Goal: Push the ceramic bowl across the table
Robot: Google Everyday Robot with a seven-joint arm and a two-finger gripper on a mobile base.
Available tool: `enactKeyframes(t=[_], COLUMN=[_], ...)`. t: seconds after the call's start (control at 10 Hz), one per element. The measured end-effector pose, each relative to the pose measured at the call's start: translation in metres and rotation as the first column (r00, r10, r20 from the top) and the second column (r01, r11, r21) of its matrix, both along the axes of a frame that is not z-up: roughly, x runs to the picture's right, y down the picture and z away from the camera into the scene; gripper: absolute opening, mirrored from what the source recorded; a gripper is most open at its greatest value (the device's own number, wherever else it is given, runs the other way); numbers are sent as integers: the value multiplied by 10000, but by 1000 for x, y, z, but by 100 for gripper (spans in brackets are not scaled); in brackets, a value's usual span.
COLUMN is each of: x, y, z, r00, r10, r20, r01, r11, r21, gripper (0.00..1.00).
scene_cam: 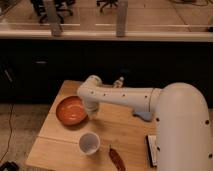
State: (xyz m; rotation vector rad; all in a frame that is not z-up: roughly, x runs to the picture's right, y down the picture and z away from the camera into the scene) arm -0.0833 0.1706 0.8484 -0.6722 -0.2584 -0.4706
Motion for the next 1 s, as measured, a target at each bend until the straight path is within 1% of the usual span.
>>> enactKeyframes(t=[0.3,0.5,0.7,1.0], x=[-5,0,-2,1], y=[-3,-7,-11,-14], z=[2,3,5,6], r00=[9997,9994,9986,9976], r10=[-186,-253,-387,-522], r20=[142,225,365,447], r01=[186,252,384,519], r11=[9998,9997,9992,9986], r21=[18,54,89,68], gripper=[1,1,1,1])
